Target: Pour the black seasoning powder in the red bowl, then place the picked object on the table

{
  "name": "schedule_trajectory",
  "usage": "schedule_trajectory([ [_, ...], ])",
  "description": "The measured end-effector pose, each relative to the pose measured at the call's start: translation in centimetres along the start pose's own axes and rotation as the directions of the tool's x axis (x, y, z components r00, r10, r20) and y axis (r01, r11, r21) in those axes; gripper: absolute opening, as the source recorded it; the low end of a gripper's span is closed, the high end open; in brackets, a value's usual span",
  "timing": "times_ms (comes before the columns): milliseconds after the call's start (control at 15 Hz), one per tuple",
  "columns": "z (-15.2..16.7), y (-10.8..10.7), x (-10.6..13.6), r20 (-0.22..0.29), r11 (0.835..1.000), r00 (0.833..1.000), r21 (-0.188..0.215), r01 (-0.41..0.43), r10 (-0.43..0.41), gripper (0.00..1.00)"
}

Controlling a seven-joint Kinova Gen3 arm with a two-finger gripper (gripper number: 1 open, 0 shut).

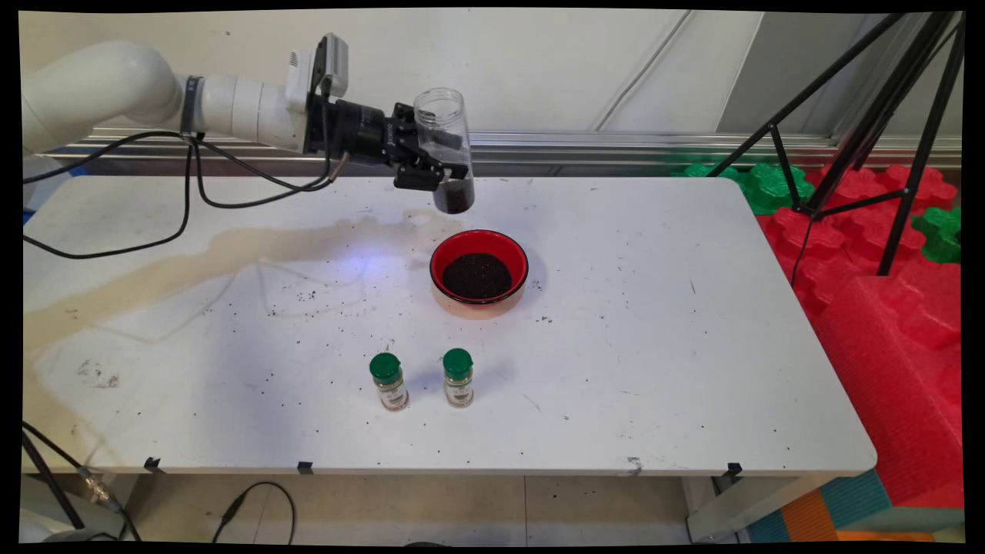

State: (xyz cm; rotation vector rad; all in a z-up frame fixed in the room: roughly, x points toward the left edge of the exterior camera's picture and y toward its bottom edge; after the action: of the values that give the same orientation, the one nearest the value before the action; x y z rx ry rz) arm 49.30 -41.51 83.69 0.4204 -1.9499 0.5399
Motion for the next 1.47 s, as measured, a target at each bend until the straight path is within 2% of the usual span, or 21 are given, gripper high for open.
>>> schedule_trajectory([
  [333, -1.1, 0.0, 0.1, -0.005, 0.996, 0.996, -0.016, 0.089, -0.089, 0.00],
  [733, -2.8, 0.0, 0.4, -0.005, 0.987, 0.987, -0.040, 0.158, -0.159, 0.00],
  [1467, -7.3, 1.7, -0.5, 0.033, 0.975, 0.979, -0.088, 0.202, -0.200, 0.00],
])
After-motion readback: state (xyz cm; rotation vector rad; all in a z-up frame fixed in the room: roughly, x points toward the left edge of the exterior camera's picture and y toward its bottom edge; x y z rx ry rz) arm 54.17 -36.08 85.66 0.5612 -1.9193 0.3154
